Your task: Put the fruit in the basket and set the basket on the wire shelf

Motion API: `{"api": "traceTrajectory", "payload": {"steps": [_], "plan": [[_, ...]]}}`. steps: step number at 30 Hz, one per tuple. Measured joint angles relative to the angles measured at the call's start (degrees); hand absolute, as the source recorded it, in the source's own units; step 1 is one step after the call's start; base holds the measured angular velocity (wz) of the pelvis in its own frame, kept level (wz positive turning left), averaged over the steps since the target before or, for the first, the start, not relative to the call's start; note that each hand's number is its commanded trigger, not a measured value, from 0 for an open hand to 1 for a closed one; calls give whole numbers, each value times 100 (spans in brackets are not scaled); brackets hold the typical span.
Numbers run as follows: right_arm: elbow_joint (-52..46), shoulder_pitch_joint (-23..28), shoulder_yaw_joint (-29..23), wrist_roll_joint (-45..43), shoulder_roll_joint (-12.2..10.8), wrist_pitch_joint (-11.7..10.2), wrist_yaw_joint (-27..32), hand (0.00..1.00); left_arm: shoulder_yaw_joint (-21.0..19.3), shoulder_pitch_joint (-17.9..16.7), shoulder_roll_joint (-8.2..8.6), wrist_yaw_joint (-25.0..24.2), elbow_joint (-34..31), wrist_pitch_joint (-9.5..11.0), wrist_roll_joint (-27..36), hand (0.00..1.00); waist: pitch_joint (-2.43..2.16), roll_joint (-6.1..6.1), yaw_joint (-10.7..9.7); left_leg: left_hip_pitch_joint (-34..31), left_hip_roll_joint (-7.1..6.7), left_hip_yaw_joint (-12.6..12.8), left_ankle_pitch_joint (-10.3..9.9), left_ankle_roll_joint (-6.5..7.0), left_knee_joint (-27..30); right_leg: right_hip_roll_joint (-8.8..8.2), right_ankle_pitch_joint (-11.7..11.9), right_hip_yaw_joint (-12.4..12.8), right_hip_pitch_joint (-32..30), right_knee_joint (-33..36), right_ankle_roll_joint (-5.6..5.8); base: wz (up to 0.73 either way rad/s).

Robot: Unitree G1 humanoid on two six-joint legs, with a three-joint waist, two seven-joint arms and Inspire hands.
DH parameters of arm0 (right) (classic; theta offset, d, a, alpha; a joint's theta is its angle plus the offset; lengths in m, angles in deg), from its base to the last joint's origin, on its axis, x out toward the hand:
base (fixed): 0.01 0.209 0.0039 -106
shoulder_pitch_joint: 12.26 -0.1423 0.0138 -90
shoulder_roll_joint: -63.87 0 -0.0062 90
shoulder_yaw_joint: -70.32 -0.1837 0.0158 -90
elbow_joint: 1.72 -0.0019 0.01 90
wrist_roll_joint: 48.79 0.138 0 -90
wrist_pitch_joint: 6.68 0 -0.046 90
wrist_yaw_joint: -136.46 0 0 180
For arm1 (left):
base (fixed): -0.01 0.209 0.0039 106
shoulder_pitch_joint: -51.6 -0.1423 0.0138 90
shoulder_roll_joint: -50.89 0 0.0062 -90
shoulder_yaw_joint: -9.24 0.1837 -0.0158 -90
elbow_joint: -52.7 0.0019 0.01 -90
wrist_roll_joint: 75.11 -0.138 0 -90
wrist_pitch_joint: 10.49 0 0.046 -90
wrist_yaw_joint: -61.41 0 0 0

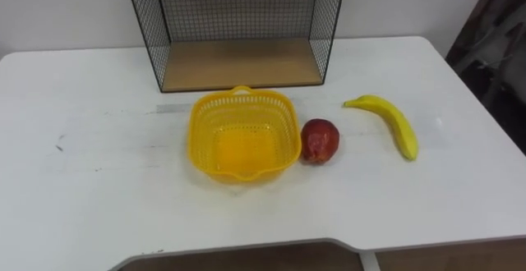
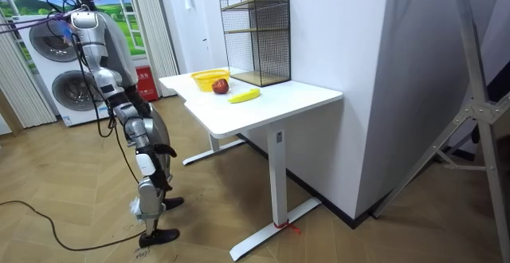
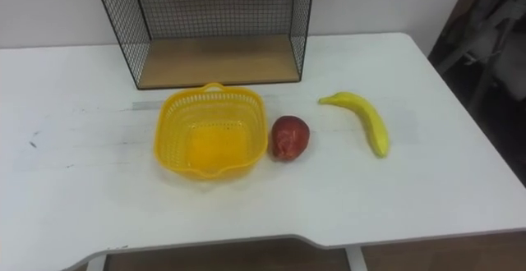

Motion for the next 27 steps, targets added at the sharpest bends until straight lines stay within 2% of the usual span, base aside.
{"api": "traceTrajectory", "payload": {"steps": [5, 9, 12, 16, 18, 20, 23, 25, 27], "plan": [[-449, -41, -718, 785, 39, -117, 555, 0, -321, -75, -20, 179, -75, 144, 10, 0, 5, -1, -14, 19, 8, 47, -2, 4, -5, -3, 0, 40, -9, 10, 2, -5], [-1297, -189, -1130, 784, 56, -262, 1284, 0, -317, -147, -37, 299, -140, 166, 118, 0, -5, -5, -146, 28, 8, 70, 0, 6, -35, -4, -1, 85, -44, 4, 4, -2], [-1868, -230, -1145, 623, 167, -429, 1819, 0, -312, -247, -33, 319, -355, 168, 109, 0, -23, -36, -164, 40, -3, 71, 5, 9, -80, -7, -1, 87, -42, 9, 6, -2], [-3090, -225, -1253, 462, 207, -485, 2555, 0, -307, -320, -57, 351, -484, 161, 108, 0, -30, -39, -156, 37, -7, 103, 16, 4, -171, -8, 1, 106, -98, -3, 10, -4], [-3975, -241, -1221, -53, 212, -563, 3005, 0, -293, -296, -56, 387, -495, 170, 106, 0, -41, -45, -130, -5, -4, 137, 30, 3, -154, -8, 2, 123, -175, 20, 10, -6], [-4311, -139, -1094, -758, 218, -520, 3392, 0, -296, -298, -54, 422, -577, 190, 106, 0, -53, -79, -114, -39, -5, 134, 30, 3, -156, -9, 3, 118, -233, 43, 10, 2], [-5144, -35, -1098, -1045, 180, -537, 3778, 0, -291, -346, -38, 421, -612, 197, 101, 0, -34, -55, -124, -57, -10, 159, 35, 12, -183, -22, 4, 154, -267, 115, 11, -5], [-5729, -44, -1095, -1238, 238, -637, 3867, 0, -291, -328, -97, 419, -609, 220, 84, 0, -30, -86, -124, -37, -9, 164, 36, 13, -190, -22, 4, 161, -230, 108, 11, -3], [-6147, -260, -1045, -1669, 409, -872, 3877, 0, -189, -328, -156, 411, -604, 281, 83, 0, -26, -125, -102, -34, -8, 157, 36, 14, -172, -19, 5, 161, -216, 100, 13, 0]]}}
